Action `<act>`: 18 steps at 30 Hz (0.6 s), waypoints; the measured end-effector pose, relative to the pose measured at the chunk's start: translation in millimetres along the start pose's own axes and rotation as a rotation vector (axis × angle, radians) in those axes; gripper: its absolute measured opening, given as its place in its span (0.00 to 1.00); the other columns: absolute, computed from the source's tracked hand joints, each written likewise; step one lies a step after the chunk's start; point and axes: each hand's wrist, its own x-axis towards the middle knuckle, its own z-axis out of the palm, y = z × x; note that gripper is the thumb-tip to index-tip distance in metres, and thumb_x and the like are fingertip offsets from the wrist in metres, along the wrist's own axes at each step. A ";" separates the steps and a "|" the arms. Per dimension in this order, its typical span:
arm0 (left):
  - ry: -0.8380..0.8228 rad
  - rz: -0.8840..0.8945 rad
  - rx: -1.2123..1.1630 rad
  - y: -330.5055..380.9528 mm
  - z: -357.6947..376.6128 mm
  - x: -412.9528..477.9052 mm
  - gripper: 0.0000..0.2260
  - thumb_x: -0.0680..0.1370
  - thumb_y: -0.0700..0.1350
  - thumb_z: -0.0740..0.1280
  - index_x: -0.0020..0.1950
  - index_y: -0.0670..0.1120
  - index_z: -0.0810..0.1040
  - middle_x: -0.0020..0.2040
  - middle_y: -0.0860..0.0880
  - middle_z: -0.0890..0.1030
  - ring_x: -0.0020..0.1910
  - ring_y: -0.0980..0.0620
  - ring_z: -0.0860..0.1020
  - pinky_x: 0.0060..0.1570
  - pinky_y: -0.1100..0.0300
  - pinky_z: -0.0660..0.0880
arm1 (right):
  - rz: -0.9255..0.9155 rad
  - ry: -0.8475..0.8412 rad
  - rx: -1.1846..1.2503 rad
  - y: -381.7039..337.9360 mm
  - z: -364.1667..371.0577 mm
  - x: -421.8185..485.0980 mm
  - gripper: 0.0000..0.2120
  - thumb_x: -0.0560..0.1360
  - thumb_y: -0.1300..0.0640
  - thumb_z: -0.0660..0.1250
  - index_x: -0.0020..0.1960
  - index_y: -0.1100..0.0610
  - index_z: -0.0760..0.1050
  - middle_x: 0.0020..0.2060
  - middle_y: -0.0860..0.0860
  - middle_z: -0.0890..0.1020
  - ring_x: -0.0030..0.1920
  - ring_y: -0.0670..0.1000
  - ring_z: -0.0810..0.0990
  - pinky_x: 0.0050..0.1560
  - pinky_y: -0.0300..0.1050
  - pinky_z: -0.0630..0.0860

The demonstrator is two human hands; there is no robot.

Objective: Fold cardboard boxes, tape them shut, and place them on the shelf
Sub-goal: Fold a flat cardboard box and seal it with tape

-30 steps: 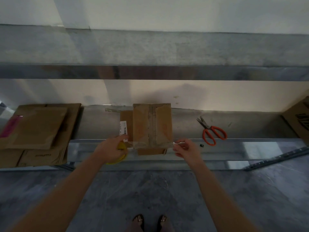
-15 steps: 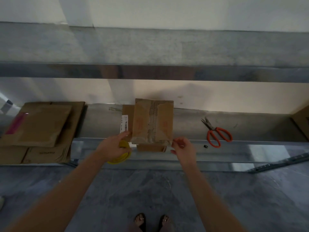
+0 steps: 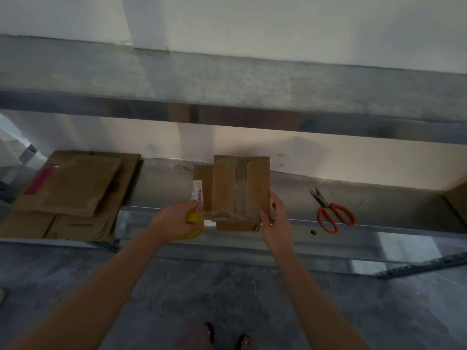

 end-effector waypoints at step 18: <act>-0.118 0.168 -0.096 -32.8 -18.4 12.3 0.12 0.75 0.60 0.65 0.55 0.58 0.74 0.55 0.55 0.77 0.53 0.53 0.76 0.55 0.53 0.76 | 0.017 0.018 -0.038 1.1 21.5 -2.9 0.28 0.83 0.55 0.59 0.75 0.31 0.54 0.46 0.32 0.73 0.54 0.58 0.81 0.50 0.60 0.81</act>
